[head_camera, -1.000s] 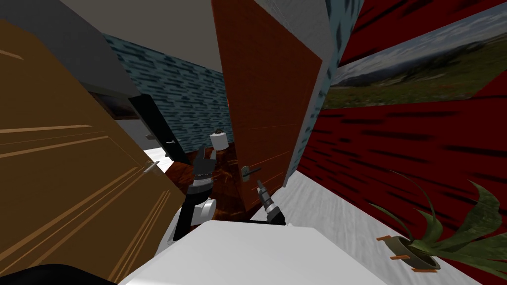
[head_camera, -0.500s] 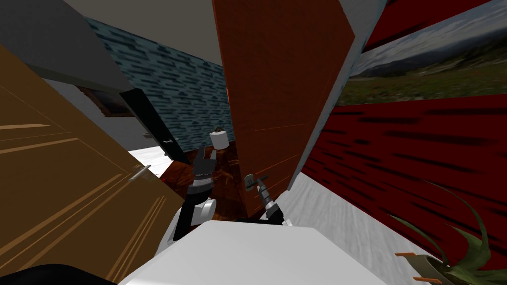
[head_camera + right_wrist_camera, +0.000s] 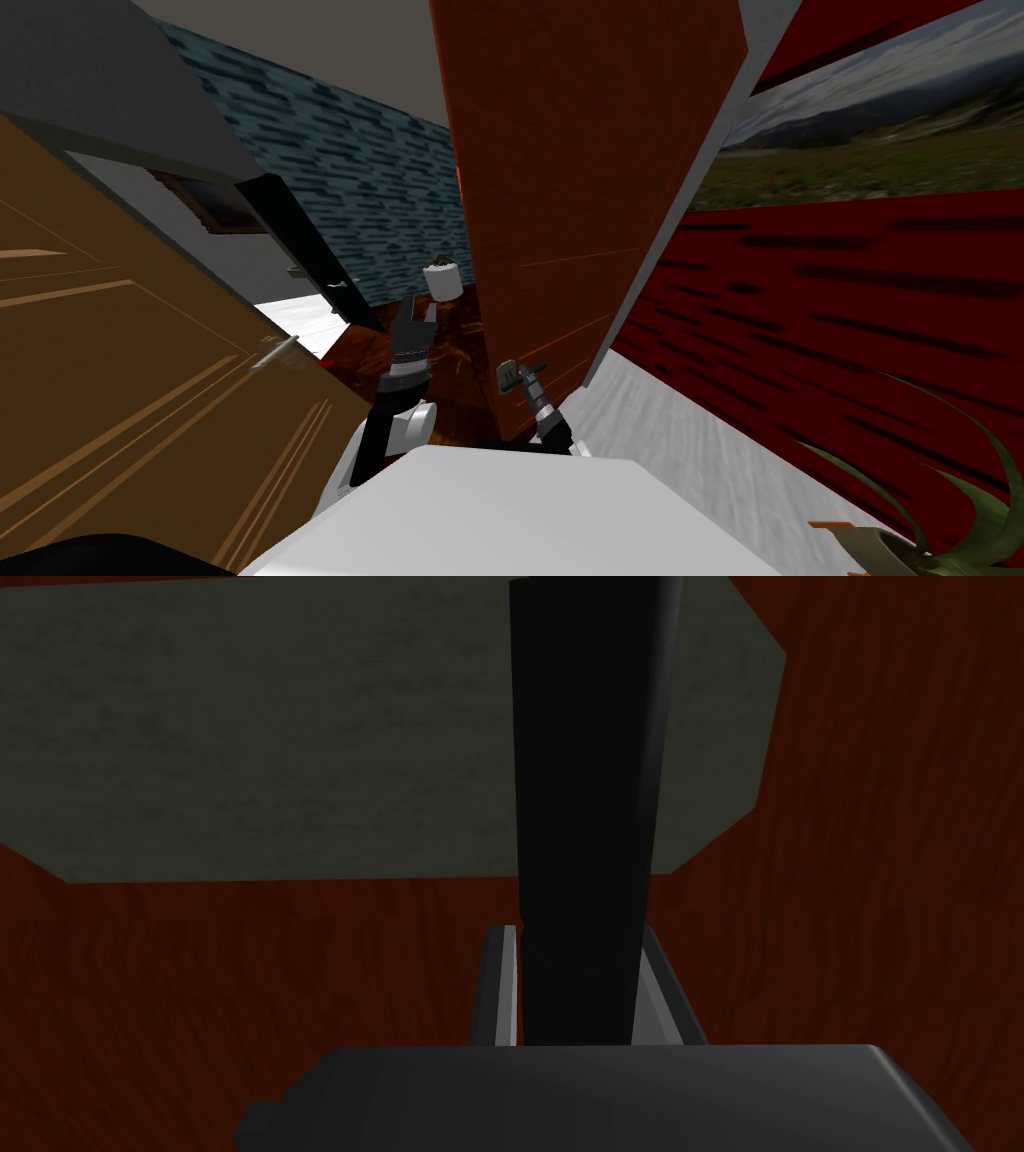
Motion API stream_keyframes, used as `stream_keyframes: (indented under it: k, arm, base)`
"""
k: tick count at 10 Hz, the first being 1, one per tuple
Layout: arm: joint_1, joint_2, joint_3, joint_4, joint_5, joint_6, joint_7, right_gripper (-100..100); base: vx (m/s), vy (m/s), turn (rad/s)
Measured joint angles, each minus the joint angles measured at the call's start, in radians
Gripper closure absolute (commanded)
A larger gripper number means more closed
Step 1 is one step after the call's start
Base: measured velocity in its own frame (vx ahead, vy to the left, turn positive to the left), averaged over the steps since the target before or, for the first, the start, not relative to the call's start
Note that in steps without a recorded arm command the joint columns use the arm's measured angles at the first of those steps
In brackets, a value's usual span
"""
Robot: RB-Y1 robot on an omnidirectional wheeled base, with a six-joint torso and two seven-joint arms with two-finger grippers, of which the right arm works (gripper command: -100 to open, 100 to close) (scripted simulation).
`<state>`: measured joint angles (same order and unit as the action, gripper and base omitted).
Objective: Push the door open
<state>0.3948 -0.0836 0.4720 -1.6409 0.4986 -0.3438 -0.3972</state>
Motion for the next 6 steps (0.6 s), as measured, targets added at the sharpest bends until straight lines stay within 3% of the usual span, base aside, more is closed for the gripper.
stream_keyframes:
  k: [3, 6]
  arm:
    - [-0.001, 0.001, 0.000, 0.000, 0.000, 0.001, 0.000, 100]
    - [-0.009, 0.006, -0.020, 0.018, -0.008, 0.002, 0.009, 100]
  base:
    - [0.023, 0.025, -0.020]
    - [0.146, 0.140, -0.056]
